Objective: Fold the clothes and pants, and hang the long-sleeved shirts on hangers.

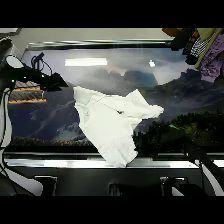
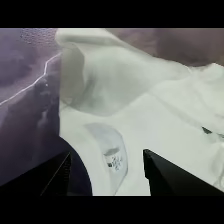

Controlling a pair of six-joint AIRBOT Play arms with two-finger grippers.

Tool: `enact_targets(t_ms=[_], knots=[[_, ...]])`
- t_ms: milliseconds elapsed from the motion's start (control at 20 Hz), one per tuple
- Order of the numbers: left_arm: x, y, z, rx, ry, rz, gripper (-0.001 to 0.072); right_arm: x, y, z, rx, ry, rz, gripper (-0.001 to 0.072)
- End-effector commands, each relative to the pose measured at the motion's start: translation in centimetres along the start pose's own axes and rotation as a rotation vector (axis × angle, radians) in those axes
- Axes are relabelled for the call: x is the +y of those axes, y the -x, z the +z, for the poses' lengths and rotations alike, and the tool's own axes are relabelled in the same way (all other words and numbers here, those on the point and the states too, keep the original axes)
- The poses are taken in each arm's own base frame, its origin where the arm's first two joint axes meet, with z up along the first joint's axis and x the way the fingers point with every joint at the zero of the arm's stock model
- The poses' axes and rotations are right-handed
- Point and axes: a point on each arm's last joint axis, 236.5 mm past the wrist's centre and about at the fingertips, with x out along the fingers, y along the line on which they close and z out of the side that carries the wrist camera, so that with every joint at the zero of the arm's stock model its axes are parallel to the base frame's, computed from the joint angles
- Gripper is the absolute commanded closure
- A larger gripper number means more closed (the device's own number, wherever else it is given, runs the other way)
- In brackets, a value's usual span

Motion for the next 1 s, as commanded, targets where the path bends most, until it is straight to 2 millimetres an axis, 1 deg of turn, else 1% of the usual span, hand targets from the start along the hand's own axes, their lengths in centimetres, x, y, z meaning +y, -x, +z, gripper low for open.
enact_targets(t_ms=[0,150,250,450,500,550,600,650,700,750,800,850,900,950], knots=[[2.5,-4.4,0.0,0.041,-0.004,-0.014,0.0193,1.6,1.0,-0.5,-0.008,-0.037,0.035,0.0682],[1.7,-6.8,0.0,0.054,-0.021,-0.102,0.0193,2.0,1.3,-0.5,-0.019,-0.066,0.040,0.0682],[1.2,-8.3,-0.1,0.059,-0.035,-0.127,0.0193,2.0,1.3,-0.7,-0.012,-0.073,0.042,0.0682],[1.0,-11.7,-1.5,0.118,-0.035,-0.133,0.0199,2.2,1.3,-0.6,-0.015,-0.076,0.049,0.0682],[0.7,-12.2,-1.8,0.127,-0.038,-0.134,0.0282,2.3,1.4,-0.5,-0.017,-0.071,0.051,0.0682],[0.5,-12.3,-1.9,0.131,-0.041,-0.137,0.0662,2.7,1.7,-0.1,-0.027,-0.058,0.054,0.0682],[-0.4,-12.0,-1.6,0.121,-0.041,-0.155,0.0695,3.5,2.2,0.8,-0.047,-0.035,0.061,0.0683],[-1.5,-11.0,-1.2,0.108,-0.051,-0.181,0.0696,4.6,3.0,1.8,-0.073,0.006,0.071,0.0683],[-2.8,-9.3,-0.1,0.073,-0.079,-0.193,0.0696,6.1,4.2,3.3,-0.111,0.054,0.082,0.0684],[-4.2,-7.2,1.2,0.022,-0.115,-0.195,0.0696,8.4,6.0,5.2,-0.167,0.115,0.097,0.0684],[-6.0,-4.1,2.8,-0.051,-0.162,-0.198,0.0696,11.1,8.3,7.0,-0.227,0.184,0.115,0.0684],[-7.8,-0.5,4.4,-0.135,-0.207,-0.198,0.0696,14.6,11.3,8.9,-0.305,0.267,0.139,0.0684],[-9.8,4.0,6.0,-0.246,-0.247,-0.196,0.0696,18.6,14.9,10.2,-0.391,0.358,0.167,0.0684],[-11.5,8.7,7.1,-0.363,-0.271,-0.192,0.0696,22.5,18.8,10.9,-0.477,0.442,0.193,0.0684]])
